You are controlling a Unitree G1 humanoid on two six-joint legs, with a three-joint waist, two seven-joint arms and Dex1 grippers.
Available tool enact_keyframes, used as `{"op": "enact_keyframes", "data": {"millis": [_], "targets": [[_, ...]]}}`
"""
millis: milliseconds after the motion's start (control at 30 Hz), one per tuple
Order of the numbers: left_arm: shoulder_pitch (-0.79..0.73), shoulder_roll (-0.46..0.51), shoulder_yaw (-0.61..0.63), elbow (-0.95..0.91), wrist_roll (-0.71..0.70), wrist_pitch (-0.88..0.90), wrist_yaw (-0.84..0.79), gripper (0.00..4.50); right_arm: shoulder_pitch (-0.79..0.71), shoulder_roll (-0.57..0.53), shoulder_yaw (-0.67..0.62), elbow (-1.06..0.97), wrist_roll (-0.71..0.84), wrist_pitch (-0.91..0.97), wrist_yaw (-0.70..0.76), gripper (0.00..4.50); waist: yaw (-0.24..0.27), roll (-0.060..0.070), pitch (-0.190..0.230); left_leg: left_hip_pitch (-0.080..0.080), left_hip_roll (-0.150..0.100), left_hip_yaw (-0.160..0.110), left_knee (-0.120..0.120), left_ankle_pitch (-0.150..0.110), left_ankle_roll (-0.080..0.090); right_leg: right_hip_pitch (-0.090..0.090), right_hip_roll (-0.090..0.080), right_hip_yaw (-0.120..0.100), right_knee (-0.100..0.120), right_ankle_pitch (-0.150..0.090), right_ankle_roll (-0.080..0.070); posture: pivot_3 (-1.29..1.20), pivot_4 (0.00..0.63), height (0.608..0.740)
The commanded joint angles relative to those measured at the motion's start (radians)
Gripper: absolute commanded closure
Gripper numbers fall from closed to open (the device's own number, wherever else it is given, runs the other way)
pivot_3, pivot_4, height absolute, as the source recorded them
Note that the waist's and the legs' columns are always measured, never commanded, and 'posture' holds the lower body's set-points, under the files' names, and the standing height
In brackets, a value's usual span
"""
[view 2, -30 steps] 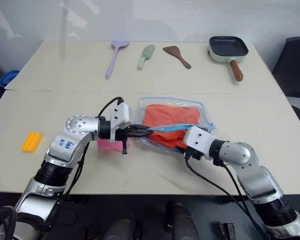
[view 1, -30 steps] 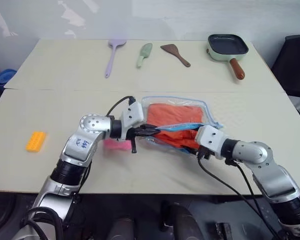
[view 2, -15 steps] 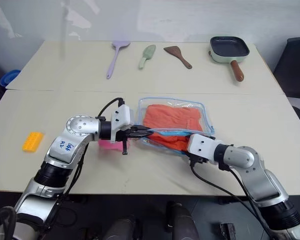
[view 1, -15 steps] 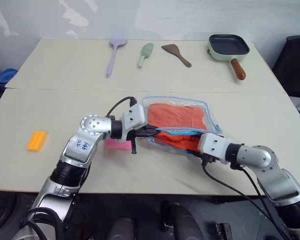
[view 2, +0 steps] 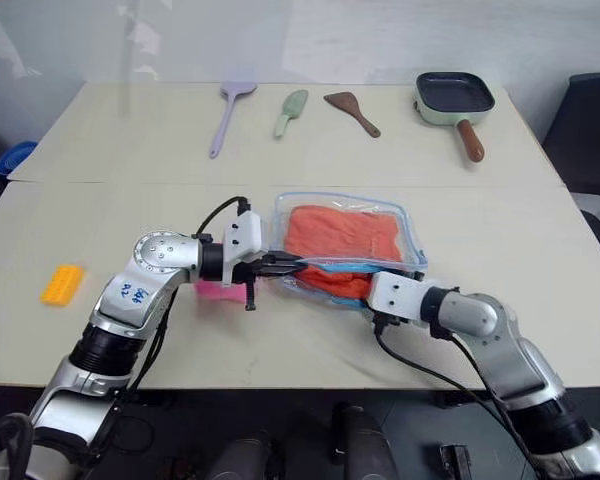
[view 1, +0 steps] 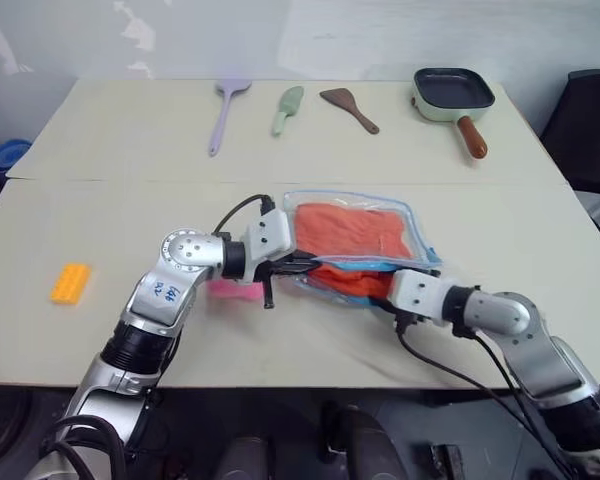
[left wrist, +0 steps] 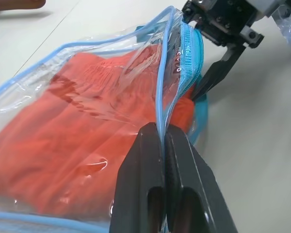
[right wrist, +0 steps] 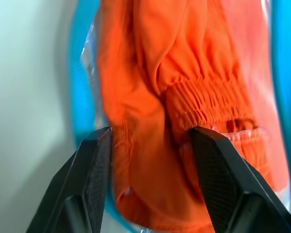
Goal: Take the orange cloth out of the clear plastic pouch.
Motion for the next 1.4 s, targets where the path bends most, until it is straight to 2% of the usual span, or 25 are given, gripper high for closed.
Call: {"op": "enact_keyframes", "data": {"millis": [33, 267, 367, 500, 800, 1133, 1400], "targets": [[0.0, -0.004, -0.009, -0.043, -0.004, -0.012, -0.002, 4.5, -0.056, 0.044, 0.028, 0.036, -0.029, -0.036, -0.023, 1.92, 0.001, 0.0, 0.0, 0.0, 0.0, 0.0, 0.0, 0.0, 0.0, 0.0, 0.0, 0.0, 0.0, 0.0, 0.0, 0.0, 0.15, 0.74], [0.013, -0.003, -0.015, -0.053, -0.001, -0.01, 0.005, 4.5, -0.094, 0.082, 0.058, 0.072, -0.063, -0.065, -0.016, 1.92, 0.002, 0.0, 0.0, 0.0, 0.0, 0.0, 0.0, 0.0, 0.0, 0.0, 0.0, 0.0, 0.0, 0.0, 0.0, 0.0, 0.15, 0.74], [0.014, -0.001, -0.013, -0.054, -0.002, -0.009, 0.01, 4.5, -0.074, 0.076, 0.054, 0.057, -0.057, -0.061, -0.002, 1.37, 0.002, 0.0, 0.0, 0.0, 0.0, 0.0, 0.0, 0.0, 0.0, 0.0, -0.001, 0.0, 0.0, 0.0, 0.0, 0.0, 0.15, 0.74], [0.014, 0.001, -0.009, -0.045, 0.0, -0.015, 0.013, 4.5, -0.054, 0.065, 0.047, 0.03, -0.067, -0.062, 0.003, 0.07, 0.002, 0.0, 0.0, 0.0, 0.0, -0.001, 0.0, 0.0, 0.0, 0.0, 0.0, 0.0, 0.0, 0.0, 0.0, 0.0, 0.15, 0.74], [-0.01, -0.001, -0.007, -0.011, 0.006, -0.034, 0.01, 4.5, -0.045, 0.073, 0.079, -0.051, -0.105, -0.033, 0.02, 0.03, 0.002, 0.0, 0.0, 0.0, 0.0, -0.001, 0.0, 0.0, 0.0, 0.0, 0.0, 0.0, 0.0, 0.0, 0.0, 0.0, 0.15, 0.74], [-0.031, 0.008, -0.002, 0.041, 0.02, -0.071, 0.001, 4.5, 0.055, -0.033, -0.009, -0.198, -0.042, 0.007, 0.101, 0.03, 0.004, 0.0, 0.0, -0.001, 0.0, -0.001, 0.0, 0.0, 0.0, 0.0, 0.0, -0.001, -0.001, 0.0, 0.0, 0.0, 0.15, 0.74], [-0.039, 0.002, -0.002, 0.059, 0.023, -0.086, -0.001, 4.5, 0.011, 0.038, 0.021, -0.174, -0.107, -0.022, 0.007, 0.03, 0.0, 0.0, 0.0, 0.0, 0.0, 0.0, 0.0, 0.0, 0.0, 0.0, 0.0, 0.0, 0.0, 0.0, 0.0, 0.0, 0.15, 0.74]]}}
